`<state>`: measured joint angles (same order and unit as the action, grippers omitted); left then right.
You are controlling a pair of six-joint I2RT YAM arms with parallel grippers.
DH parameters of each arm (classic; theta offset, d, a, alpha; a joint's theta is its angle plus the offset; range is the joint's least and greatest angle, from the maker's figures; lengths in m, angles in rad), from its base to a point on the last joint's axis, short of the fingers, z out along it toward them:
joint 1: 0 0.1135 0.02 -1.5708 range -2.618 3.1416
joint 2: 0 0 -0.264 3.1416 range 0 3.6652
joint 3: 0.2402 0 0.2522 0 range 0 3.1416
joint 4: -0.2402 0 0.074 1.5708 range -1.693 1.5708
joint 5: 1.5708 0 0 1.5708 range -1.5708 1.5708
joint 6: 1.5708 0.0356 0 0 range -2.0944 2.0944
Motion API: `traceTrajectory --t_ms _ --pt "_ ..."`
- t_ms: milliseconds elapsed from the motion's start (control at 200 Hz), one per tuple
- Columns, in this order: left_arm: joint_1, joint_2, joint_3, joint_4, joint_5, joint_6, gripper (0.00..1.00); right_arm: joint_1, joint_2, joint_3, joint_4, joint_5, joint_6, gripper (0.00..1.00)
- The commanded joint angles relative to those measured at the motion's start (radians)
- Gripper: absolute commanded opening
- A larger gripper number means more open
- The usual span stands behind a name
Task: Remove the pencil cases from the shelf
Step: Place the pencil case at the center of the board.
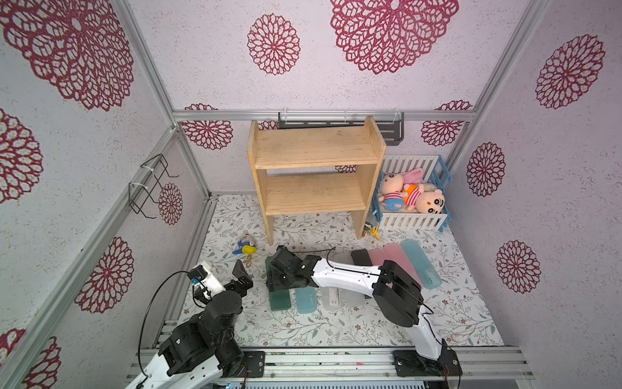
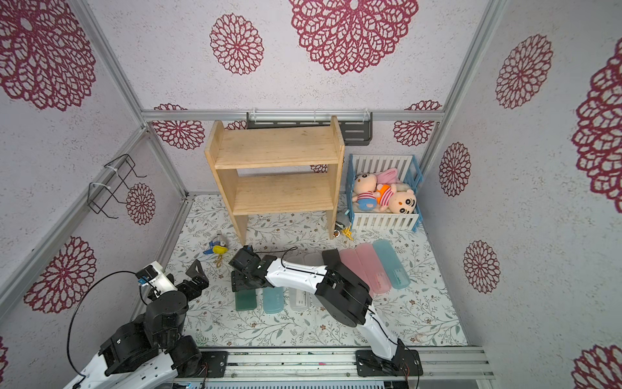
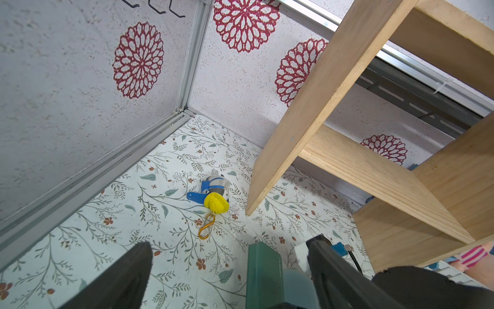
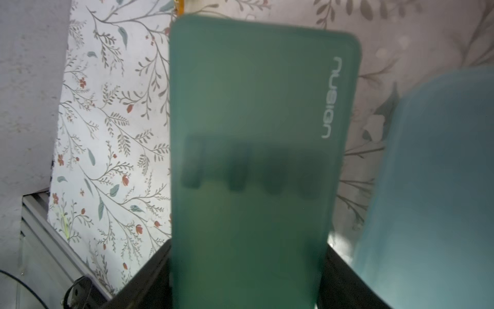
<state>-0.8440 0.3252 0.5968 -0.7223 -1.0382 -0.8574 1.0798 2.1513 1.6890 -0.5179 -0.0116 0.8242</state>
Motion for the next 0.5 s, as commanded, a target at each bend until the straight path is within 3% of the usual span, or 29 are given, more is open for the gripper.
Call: traceTrajectory --t_ms 0,370,490 --pt "-0.007 -0.028 -0.022 -0.025 -0.003 0.002 0.97 0.003 0.014 0.052 -0.036 0.039 0.032 0.72" --pt "-0.008 -0.074 -0.034 -0.033 -0.016 0.026 0.97 0.008 0.027 0.1 -0.093 0.108 0.022 0.98" --pt "-0.009 -0.062 -0.036 0.019 -0.025 0.074 0.97 0.011 -0.028 0.101 -0.063 0.148 -0.026 0.99"
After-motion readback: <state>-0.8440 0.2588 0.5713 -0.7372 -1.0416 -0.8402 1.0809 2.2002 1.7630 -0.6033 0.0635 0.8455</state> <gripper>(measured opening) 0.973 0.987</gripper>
